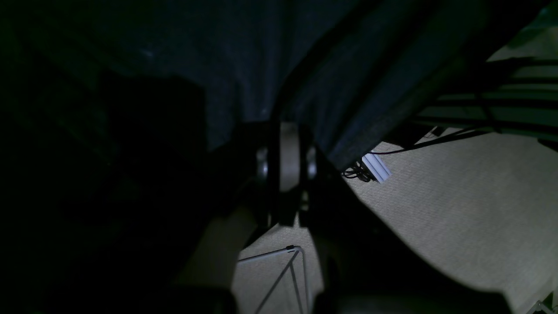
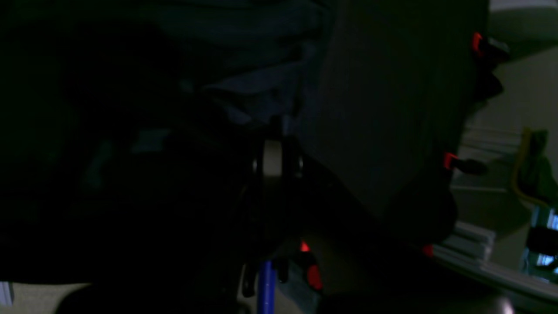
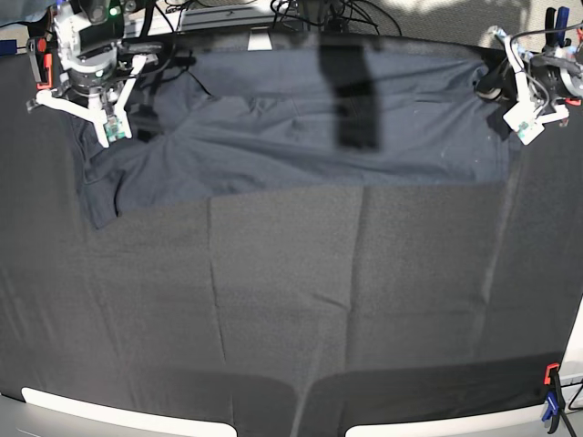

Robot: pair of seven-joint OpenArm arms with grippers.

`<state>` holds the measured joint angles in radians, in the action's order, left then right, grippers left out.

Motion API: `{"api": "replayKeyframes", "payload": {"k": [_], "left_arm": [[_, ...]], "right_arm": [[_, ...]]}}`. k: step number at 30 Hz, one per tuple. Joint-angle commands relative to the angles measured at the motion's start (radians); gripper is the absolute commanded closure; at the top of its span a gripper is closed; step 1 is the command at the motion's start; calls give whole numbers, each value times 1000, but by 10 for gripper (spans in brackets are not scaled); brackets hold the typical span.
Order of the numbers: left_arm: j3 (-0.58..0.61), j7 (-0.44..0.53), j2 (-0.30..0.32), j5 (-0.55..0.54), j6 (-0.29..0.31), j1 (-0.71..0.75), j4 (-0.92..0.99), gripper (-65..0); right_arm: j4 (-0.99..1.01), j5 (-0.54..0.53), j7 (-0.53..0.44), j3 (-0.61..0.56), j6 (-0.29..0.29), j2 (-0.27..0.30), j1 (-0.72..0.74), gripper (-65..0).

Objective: Layout the t-shirt on the table in an organized manner, then fold the t-shirt properly
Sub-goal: 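Hold both shirt corners and stretch them apart along the collar edge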

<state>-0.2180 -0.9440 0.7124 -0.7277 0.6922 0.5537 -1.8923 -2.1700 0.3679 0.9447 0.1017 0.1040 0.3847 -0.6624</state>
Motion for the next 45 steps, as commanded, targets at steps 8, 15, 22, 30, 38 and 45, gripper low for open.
{"api": "replayKeyframes", "payload": {"k": [8,15,22,30,38,45], "left_arm": [[-10,-6,19,-29,6,-2,-14,0],[-10,-6,19,-111,6,-2,-14,0],[-10,-2,19,-112,6,-3,-14,0],[-10,2,13,-113,6,-2,-14,0],[-10,2,13,-112,6,-2,-14,0],[-10,2,13,-112,6,-2,-14,0]], "right_arm": [[-13,-44,-10,95,-15,11,0,0],[-13,-121,-26,94,-14,11,0,0],[-13,-184,-74,94,-15,11,43,0],[-13,-369,-70,95,-32,-74,215,0],[-13,-365,-71,95,-33,-200,316,0],[-11,-291,-73,95,-34,-208,318,0]]}}
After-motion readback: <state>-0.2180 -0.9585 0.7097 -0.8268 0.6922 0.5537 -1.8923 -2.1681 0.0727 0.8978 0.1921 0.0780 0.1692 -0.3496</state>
